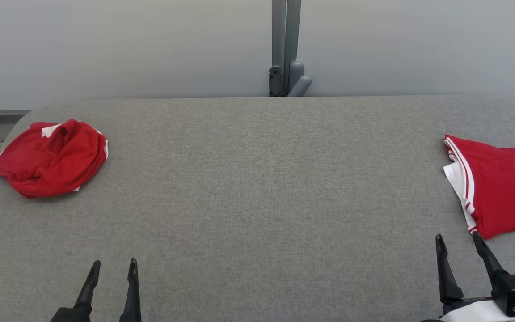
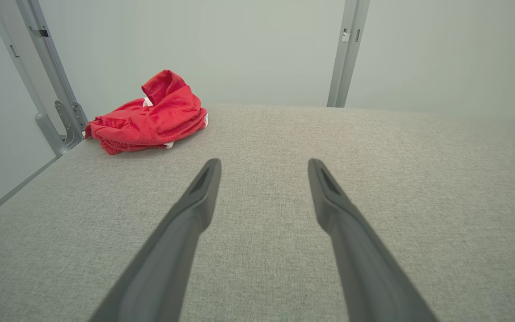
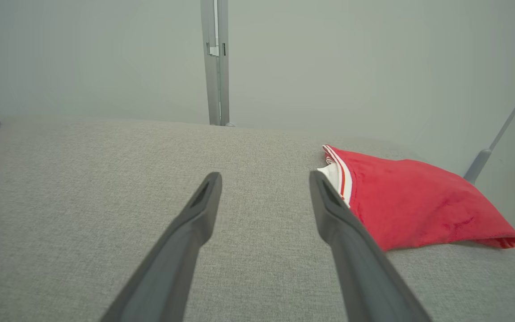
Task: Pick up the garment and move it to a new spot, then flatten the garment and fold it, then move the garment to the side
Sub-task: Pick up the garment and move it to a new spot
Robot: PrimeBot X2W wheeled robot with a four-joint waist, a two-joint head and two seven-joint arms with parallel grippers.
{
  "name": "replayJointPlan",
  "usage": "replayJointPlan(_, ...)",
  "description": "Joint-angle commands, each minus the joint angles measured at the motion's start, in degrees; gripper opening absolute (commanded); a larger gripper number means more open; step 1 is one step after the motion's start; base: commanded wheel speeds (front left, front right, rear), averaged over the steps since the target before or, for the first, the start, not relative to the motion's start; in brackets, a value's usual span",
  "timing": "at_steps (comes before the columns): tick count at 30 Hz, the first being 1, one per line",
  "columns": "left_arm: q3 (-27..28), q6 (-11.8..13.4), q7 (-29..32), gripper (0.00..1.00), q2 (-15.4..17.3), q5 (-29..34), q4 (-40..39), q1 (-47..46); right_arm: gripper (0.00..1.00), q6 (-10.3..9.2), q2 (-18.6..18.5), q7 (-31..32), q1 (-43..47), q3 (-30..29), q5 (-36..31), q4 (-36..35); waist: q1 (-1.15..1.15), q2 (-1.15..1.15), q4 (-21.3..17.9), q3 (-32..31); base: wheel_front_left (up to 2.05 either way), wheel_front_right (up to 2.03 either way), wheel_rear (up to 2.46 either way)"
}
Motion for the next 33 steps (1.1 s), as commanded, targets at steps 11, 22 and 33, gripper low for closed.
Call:
replayJointPlan(11,1.31,-0.34,0.01,1.00,0.09,0.86,-0.54,-1.74,1.00,-0.08,0.28,-0.17,-2.15,6.43,2.01,-0.07,0.01,0.69,14.99,-0.25,0.00,0.00,0.00)
replayJointPlan(22,4.24,-0.34,0.01,1.00,0.08,0.16,-2.14,1.70,1.00,-0.08,0.26,-0.17,-5.57,13.12,3.32,1.58,0.01,0.69,24.22,-0.13,0.00,0.00,0.00)
replayJointPlan(33,-3.17,-0.38,0.00,1.00,1.23,-7.75,9.91,-21.16,1.00,-0.08,-5.59,-0.17,-14.14,16.32,1.39,-0.98,0.01,0.69,17.86,19.48,0.00,0.00,0.00)
